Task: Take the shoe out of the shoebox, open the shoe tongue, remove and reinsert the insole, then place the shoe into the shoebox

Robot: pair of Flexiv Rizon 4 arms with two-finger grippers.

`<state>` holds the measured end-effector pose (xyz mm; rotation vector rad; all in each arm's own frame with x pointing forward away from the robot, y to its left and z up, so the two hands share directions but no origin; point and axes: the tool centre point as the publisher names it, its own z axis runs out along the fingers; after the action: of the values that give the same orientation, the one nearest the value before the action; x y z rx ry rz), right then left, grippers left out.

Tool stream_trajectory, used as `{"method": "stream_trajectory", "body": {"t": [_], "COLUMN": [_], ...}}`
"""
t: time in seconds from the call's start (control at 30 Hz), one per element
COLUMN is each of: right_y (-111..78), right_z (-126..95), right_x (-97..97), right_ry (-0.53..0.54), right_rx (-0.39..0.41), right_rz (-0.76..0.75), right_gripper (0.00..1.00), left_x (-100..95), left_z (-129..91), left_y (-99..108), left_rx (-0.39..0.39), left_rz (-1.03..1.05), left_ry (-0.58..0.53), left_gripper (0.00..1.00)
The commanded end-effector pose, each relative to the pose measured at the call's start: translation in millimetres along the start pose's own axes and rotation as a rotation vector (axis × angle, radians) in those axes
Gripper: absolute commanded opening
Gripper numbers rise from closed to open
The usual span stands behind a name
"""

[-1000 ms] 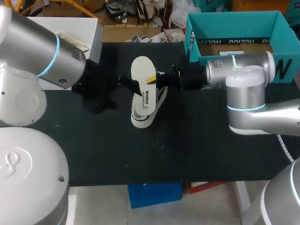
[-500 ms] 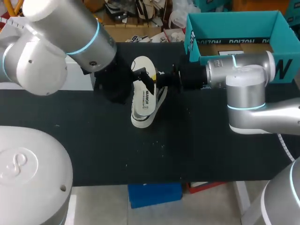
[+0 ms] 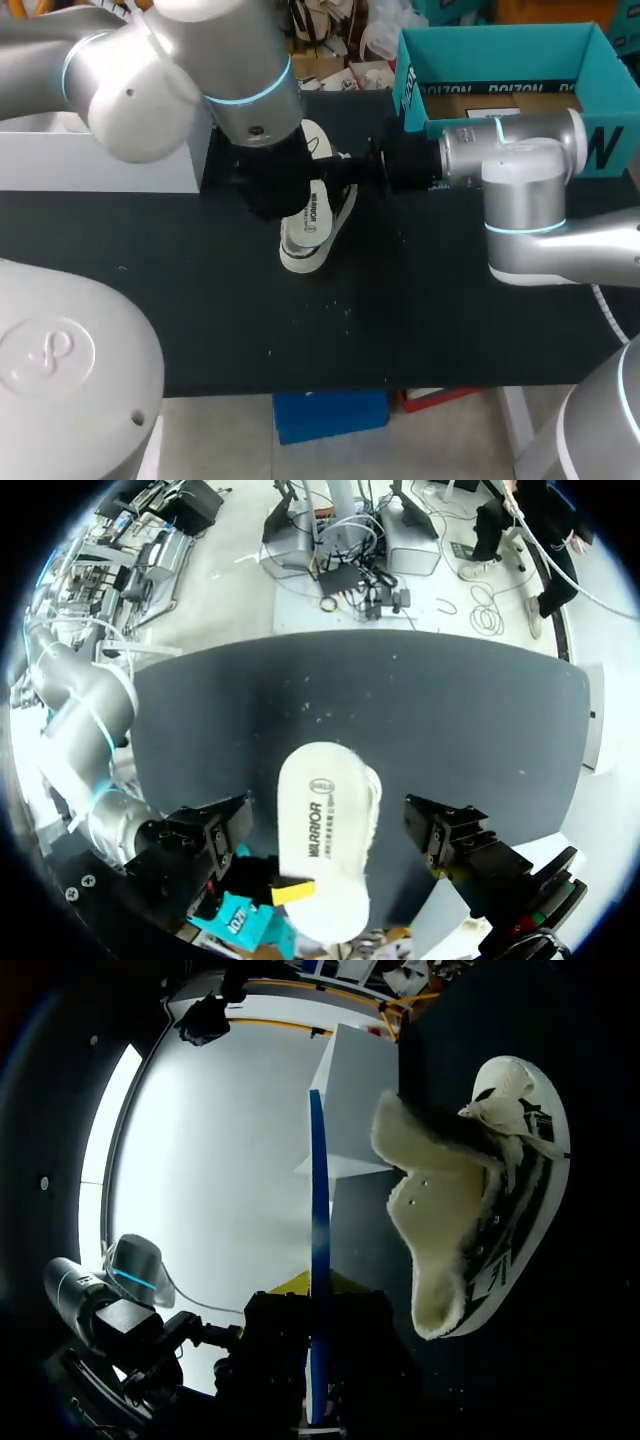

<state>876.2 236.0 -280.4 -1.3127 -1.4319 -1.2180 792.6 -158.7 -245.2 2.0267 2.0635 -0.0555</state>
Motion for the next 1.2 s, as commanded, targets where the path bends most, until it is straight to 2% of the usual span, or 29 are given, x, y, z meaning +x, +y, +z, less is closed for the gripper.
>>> {"method": "stream_trajectory", "body": {"t": [0.03,0.27,0.9,1.2], "right_y": [-0.4,-0.4,-0.4,-0.4], "right_z": [1,1,1,1], "right_x": [0.1,0.1,0.1,0.1], "right_ry": [-0.001,-0.001,-0.001,-0.001], "right_rx": [-0.004,-0.004,-0.004,-0.004], "right_rz": [0.0,0.0,0.0,0.0], "right_gripper": [0.0,0.0,0.0,0.0], "left_x": [-3.5,-3.1,-5.5,2.1], "left_z": [13,20,3,7], "left_y": [7,18,86,120], "left_rx": [0.003,-0.001,-0.069,-0.062], "left_rz": [0.003,0.018,0.045,0.031], "left_ry": [-0.005,-0.036,-0.021,-0.018], "left_gripper": [1.0,1.0,1.0,1.0]}}
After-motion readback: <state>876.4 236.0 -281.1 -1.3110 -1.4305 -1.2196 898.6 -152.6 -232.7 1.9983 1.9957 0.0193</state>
